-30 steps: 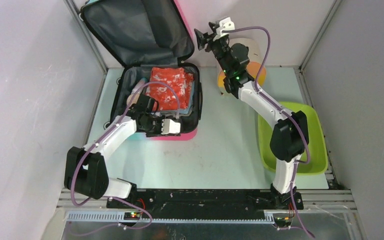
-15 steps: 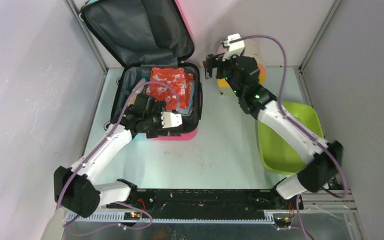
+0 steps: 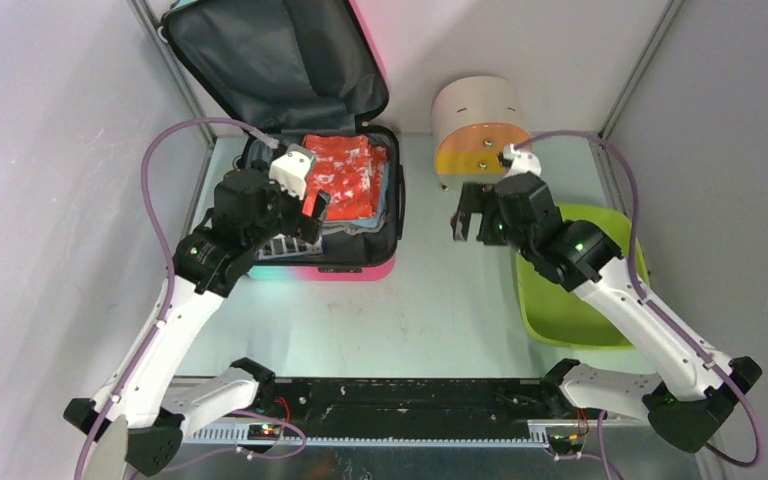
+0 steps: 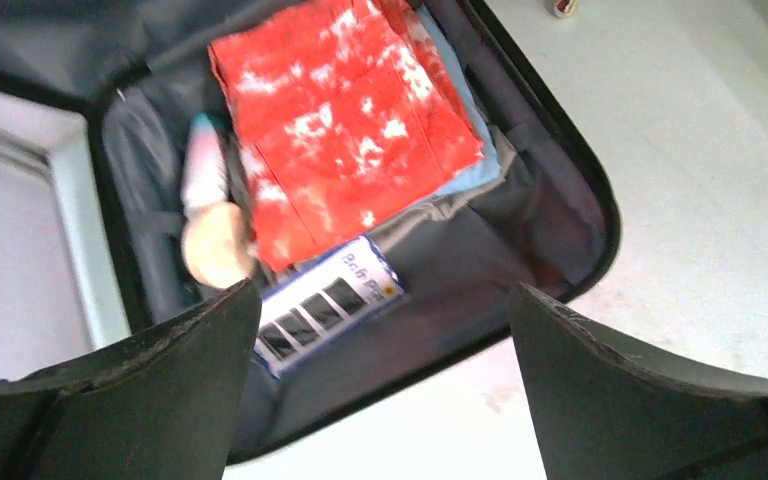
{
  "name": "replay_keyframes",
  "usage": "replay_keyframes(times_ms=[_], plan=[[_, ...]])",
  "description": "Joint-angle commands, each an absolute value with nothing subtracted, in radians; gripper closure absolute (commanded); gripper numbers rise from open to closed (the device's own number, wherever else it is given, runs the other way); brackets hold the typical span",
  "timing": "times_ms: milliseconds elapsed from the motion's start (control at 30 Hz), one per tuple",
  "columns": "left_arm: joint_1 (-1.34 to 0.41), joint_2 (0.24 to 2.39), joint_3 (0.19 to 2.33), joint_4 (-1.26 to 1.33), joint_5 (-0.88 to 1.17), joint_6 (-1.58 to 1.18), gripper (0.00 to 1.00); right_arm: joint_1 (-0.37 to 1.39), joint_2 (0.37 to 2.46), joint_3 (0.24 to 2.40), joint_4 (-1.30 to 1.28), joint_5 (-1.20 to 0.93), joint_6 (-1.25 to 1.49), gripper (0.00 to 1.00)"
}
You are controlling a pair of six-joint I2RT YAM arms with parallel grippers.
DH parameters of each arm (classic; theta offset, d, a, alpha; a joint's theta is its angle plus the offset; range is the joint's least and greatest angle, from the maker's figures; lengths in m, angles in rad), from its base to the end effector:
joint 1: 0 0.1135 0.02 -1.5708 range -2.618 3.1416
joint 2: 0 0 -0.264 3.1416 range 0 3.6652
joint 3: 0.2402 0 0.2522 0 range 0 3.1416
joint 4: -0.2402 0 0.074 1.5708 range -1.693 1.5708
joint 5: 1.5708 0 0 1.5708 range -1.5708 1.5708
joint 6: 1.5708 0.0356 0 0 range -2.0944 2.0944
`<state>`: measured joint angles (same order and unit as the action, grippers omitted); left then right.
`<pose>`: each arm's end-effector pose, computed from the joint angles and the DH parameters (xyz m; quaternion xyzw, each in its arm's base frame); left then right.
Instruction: Open, take out, and arrange the luggage
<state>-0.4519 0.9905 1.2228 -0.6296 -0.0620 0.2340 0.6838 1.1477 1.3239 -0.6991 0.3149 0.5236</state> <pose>0.1816 -0.0857 0.4067 0.2637 0.7896 -0.0345 0.5529 0.1897 0.1403 0.4024 0.0098 0.8587 0.1687 0.4838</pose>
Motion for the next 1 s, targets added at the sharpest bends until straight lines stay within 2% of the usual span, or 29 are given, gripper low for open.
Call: replay_keyframes(times_ms=[0,133,233,400,567,633,733,767,867,967], plan=[[-0.447,1.001,1.25,-0.803,-0.064,-0.086,0.0,0.697,1.065,1.264,-0.986,0.344,0.698,0.0],[-0.446,0.974,1.229,-0.9,0.003,-0.188,0.0,0.697,0.998,1.22,-1.12,0.425,0.82,0.0],[-0.446,0.914,1.194,-0.892,0.043,-0.234,0.01,0.689,0.96,1.152,-1.082,0.45,0.734,0.01],[-0.433,0.866,1.147,-0.883,0.052,-0.213,0.0,0.557,0.937,1.069,-0.965,0.352,0.533,0.05],[-0.416,0.869,1.07,-0.843,0.057,-0.123,0.0,0.384,0.965,0.994,-0.853,0.237,0.498,0.1],[-0.416,0.867,1.041,-0.798,-0.01,-0.107,0.0,0.367,0.98,0.974,-0.82,0.161,0.473,0.12],[-0.389,0.919,1.063,-0.765,-0.142,-0.149,0.02,0.373,0.992,0.962,-0.809,0.107,0.45,0.13],[-0.366,0.945,1.102,-0.768,-0.16,-0.173,0.05,0.376,0.989,0.962,-0.81,0.092,0.446,0.14],[-0.225,1.077,1.202,-0.77,-0.089,-0.203,0.13,0.401,0.96,0.962,-0.815,0.084,0.454,0.14],[-0.133,1.167,1.264,-0.726,-0.025,-0.202,0.14,0.426,0.922,0.962,-0.818,0.072,0.477,0.14]])
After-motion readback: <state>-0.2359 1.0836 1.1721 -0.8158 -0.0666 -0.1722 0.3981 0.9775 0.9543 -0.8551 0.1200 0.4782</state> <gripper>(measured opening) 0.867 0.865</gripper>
